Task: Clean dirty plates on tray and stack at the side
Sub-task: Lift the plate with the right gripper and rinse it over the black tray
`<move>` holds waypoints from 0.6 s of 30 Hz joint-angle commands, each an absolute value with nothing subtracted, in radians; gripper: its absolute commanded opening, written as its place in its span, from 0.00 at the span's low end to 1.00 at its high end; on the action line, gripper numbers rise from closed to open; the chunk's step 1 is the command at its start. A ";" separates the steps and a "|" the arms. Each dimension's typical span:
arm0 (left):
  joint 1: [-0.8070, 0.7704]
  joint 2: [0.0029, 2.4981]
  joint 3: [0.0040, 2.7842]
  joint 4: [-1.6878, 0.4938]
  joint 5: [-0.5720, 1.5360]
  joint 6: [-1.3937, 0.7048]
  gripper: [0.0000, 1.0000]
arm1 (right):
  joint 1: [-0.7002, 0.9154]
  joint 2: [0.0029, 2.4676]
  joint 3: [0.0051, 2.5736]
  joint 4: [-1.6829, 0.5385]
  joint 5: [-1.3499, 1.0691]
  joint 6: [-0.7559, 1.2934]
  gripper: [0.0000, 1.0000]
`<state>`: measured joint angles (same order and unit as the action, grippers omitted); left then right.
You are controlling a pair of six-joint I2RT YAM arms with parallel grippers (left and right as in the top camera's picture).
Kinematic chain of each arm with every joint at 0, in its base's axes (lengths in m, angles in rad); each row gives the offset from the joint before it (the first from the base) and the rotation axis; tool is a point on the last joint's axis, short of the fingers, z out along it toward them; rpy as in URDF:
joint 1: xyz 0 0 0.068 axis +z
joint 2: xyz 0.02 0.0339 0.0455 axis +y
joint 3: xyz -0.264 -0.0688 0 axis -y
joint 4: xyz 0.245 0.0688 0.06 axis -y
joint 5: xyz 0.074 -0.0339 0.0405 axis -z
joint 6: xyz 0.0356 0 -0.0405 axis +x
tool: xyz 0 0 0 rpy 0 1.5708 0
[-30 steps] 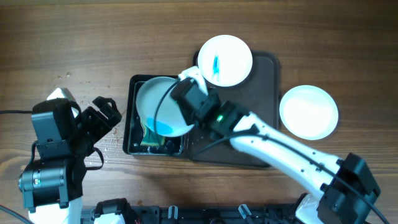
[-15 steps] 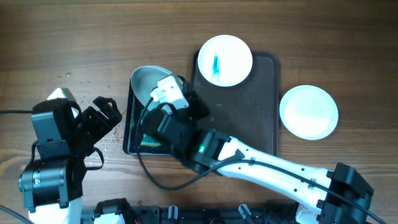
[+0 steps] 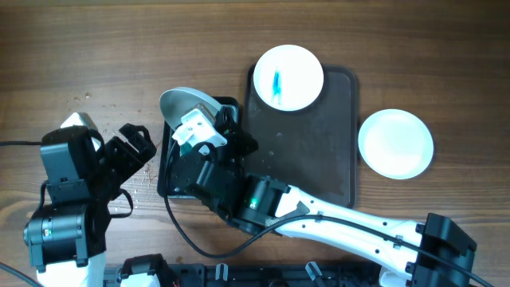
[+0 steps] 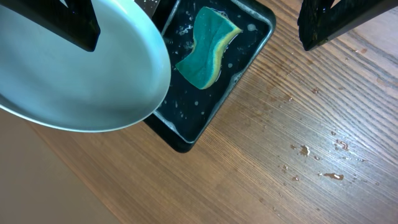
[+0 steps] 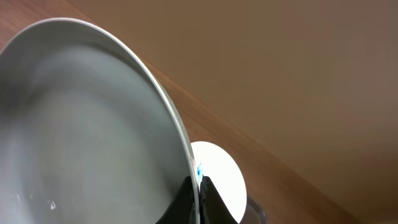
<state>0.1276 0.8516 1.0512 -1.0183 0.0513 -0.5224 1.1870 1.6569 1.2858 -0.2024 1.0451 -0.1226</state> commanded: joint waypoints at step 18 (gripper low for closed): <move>0.136 0.853 1.065 -1.019 0.059 -0.532 1.00 | 1.188 1.653 1.308 -0.191 1.077 -0.157 0.04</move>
